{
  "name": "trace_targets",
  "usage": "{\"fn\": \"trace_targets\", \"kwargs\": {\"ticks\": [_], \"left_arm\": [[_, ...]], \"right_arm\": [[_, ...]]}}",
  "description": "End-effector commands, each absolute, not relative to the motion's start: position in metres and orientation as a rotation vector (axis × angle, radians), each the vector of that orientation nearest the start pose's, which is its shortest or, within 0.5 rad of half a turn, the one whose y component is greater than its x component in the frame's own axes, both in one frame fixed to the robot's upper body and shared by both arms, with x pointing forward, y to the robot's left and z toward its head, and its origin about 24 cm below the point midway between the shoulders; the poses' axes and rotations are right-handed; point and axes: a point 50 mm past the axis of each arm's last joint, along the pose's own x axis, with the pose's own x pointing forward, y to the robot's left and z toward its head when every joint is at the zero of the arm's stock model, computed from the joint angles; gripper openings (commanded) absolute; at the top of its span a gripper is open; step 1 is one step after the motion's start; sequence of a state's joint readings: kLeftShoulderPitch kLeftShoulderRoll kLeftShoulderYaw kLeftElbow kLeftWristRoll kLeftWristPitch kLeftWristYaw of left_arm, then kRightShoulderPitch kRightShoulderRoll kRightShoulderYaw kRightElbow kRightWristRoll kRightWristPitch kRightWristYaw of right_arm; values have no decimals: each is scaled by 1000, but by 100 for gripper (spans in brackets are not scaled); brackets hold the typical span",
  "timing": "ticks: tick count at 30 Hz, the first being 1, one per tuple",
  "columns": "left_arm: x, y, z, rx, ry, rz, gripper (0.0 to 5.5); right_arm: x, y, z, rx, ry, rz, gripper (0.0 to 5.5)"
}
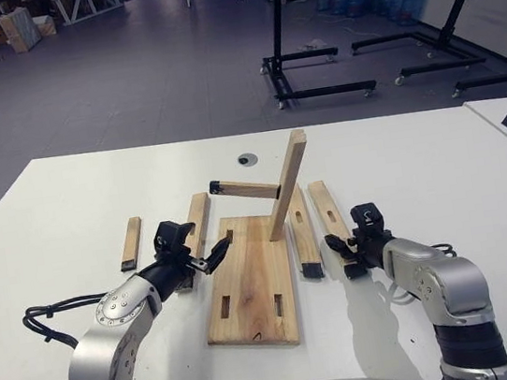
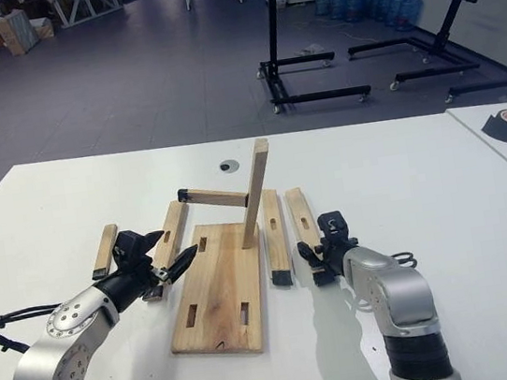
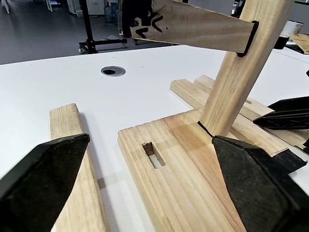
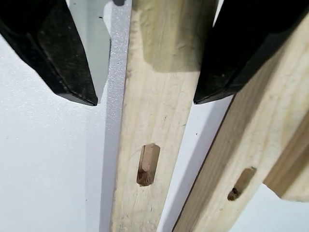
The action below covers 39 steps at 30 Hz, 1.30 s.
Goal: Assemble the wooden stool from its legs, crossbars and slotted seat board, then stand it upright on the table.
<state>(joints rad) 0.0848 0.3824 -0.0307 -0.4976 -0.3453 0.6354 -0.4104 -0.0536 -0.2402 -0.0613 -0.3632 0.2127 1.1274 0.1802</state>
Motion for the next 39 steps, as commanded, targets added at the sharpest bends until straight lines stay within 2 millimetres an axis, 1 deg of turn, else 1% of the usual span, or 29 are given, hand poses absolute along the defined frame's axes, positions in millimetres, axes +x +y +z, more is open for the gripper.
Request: {"fn": "trace_targets", "kwargs": {"ticks": [1,3,5,6,8,11,13,15,16,17,18,19,21,22,23,24,26,28,32,33,35,39], "left_arm": [[222,163,84,-30,261,-519,466],[224,167,83,-62,260,-489,466],[225,171,81,-85,261,-461,466],[227,172,81,-107,256,-455,466],[228,168,87,-157,219,-491,466],[229,165,98,-231,152,-576,466],[223,164,104,-297,112,-674,466],[218,163,108,-350,87,-763,466],[215,163,111,-385,69,-807,466],[212,162,116,-424,43,-855,466],[209,160,120,-458,26,-898,466],[204,156,124,-492,11,-958,466],[194,149,131,-574,-19,-1067,466],[191,147,135,-622,-40,-1110,466],[188,146,140,-669,-64,-1150,466],[187,145,145,-714,-85,-1184,466],[185,145,154,-773,-109,-1238,466],[182,145,159,-802,-110,-1292,466],[181,142,166,-811,-99,-1328,466],[182,142,167,-795,-96,-1321,466],[186,139,166,-696,-73,-1276,466],[184,142,168,-722,-103,-1285,466]], "right_arm": [[220,-188,24,3,826,170,283],[223,-191,26,-6,809,175,243],[233,-191,31,-62,723,237,210],[239,-190,35,-99,673,281,201],[257,-194,46,-123,580,323,201],[283,-212,71,-76,429,300,201],[299,-229,98,-7,274,271,201],[306,-239,122,81,132,273,201],[307,-239,137,140,50,316,201],[304,-235,156,234,-38,411,201],[298,-228,174,321,-113,522,201],[287,-219,191,410,-166,682,201],[262,-202,211,517,-201,964,201],[251,-195,215,543,-197,1066,201],[242,-187,216,555,-177,1151,201],[232,-177,211,548,-129,1235,201],[215,-157,198,516,-10,1360,201],[205,-143,181,498,89,1424,201],[199,-133,165,495,168,1482,201],[198,-131,161,486,186,1497,201],[195,-130,157,465,219,1520,201],[191,-129,147,435,264,1531,201]]}}
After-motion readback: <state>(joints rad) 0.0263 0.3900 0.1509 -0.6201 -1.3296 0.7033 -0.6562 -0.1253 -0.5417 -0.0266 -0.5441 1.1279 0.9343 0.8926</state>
